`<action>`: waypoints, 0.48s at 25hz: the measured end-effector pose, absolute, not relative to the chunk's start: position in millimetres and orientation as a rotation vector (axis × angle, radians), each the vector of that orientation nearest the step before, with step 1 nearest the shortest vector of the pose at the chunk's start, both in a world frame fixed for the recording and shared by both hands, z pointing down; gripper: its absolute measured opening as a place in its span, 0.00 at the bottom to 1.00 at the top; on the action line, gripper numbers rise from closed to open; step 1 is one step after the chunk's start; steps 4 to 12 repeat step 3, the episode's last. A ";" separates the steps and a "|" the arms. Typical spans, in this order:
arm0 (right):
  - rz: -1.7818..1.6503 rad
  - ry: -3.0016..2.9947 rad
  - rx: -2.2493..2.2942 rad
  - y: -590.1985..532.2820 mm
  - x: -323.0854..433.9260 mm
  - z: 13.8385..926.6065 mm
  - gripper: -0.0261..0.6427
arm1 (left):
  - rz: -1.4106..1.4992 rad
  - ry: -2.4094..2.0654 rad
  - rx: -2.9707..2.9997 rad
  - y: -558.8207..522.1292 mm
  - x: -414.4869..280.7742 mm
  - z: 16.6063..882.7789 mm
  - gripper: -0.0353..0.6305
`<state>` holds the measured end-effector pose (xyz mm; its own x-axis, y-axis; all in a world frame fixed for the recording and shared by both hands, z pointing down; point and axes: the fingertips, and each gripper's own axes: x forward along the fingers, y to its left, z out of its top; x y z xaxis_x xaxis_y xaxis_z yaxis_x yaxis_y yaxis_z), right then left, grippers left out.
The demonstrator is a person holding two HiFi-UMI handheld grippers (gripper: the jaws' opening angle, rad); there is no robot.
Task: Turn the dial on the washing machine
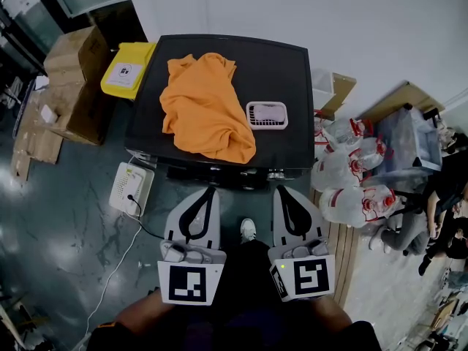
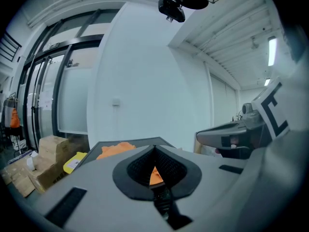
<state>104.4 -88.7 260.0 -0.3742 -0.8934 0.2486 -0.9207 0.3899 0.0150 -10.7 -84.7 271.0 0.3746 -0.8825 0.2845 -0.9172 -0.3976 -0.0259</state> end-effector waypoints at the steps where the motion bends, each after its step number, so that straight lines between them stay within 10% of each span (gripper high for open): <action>1: 0.185 -2.432 1.613 -89.0 104.3 260.1 0.06 | 0.381 -1.640 2.488 -85.0 -10.2 271.1 0.07; 12: 0.185 -2.433 1.611 -89.7 104.0 260.4 0.06 | 0.379 -1.639 2.486 -85.7 -9.6 271.3 0.07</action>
